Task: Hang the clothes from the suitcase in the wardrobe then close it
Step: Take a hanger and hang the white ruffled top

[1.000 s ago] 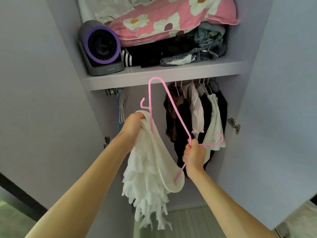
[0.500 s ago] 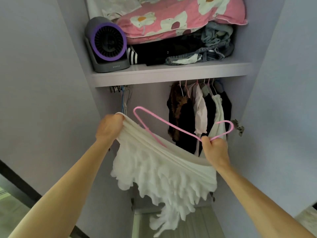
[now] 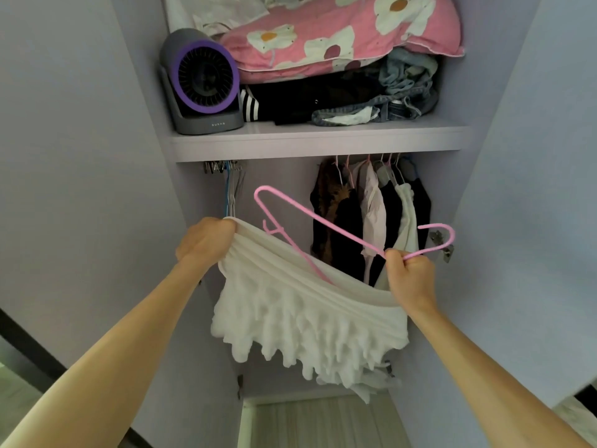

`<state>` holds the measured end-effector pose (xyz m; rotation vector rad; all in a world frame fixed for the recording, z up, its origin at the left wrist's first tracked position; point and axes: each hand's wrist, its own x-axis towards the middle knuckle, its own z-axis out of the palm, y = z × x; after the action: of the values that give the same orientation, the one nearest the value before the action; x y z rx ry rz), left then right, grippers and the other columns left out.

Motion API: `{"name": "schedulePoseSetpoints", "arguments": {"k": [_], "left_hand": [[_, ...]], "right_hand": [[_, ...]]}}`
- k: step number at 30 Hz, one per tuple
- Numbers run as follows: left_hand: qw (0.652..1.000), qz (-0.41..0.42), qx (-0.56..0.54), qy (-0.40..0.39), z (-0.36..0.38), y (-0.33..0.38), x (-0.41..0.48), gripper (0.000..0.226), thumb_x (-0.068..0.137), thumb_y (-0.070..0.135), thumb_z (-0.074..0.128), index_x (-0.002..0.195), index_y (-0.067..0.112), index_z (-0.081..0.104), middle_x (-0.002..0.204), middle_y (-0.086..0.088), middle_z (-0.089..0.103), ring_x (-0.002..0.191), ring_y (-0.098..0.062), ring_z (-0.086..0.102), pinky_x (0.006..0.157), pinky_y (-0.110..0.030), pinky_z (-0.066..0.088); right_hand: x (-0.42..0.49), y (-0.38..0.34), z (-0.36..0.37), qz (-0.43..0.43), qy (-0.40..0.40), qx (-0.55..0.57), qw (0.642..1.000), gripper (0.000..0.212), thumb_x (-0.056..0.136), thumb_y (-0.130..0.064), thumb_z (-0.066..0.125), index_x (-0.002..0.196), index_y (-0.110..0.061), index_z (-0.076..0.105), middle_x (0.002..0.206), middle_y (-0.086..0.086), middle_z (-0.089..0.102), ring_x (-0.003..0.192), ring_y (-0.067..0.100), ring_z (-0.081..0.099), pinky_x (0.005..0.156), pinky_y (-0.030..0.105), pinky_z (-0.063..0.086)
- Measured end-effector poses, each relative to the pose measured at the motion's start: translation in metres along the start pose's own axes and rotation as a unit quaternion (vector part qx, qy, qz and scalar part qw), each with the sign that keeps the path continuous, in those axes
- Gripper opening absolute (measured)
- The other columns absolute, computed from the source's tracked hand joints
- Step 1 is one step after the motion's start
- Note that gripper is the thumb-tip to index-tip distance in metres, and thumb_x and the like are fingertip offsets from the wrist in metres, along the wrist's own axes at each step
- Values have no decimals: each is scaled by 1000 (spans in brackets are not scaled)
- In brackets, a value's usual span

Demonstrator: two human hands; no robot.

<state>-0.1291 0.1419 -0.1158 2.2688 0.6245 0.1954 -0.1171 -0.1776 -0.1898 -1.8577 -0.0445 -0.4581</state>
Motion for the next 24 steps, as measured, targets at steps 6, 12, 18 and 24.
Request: {"name": "schedulePoseSetpoints", "arguments": {"k": [6, 12, 18, 24], "left_hand": [[1000, 13, 11, 3, 5, 1, 3, 29, 85, 37, 43, 76, 15, 59, 89, -11, 66, 87, -33, 61, 74, -38, 43], [996, 9, 74, 49, 2, -8, 7, 27, 85, 27, 39, 85, 12, 62, 90, -10, 65, 88, -34, 60, 77, -38, 45], [991, -12, 114, 64, -10, -28, 17, 29, 79, 23, 39, 81, 7, 63, 89, -15, 67, 84, -33, 58, 74, -37, 44], [986, -7, 152, 69, -9, -23, 25, 26, 88, 13, 43, 91, -1, 65, 93, -17, 65, 87, -33, 58, 76, -36, 43]], "right_hand": [[6, -2, 13, -22, -49, -126, 991, 54, 94, -13, 53, 43, -9, 37, 36, 3, 33, 39, 20, 31, 42, 36, 30], [10, -3, 21, -61, -110, -250, 960, 56, 94, -20, 54, 43, -11, 32, 38, 5, 32, 41, 23, 31, 46, 33, 23], [19, -20, 16, -50, -175, -274, 944, 54, 93, -24, 52, 45, -15, 27, 33, -3, 25, 41, 18, 24, 45, 31, 22], [23, -33, 19, -15, -222, -271, 936, 51, 94, -28, 50, 49, -15, 29, 39, -5, 29, 44, 18, 29, 47, 32, 26]]}}
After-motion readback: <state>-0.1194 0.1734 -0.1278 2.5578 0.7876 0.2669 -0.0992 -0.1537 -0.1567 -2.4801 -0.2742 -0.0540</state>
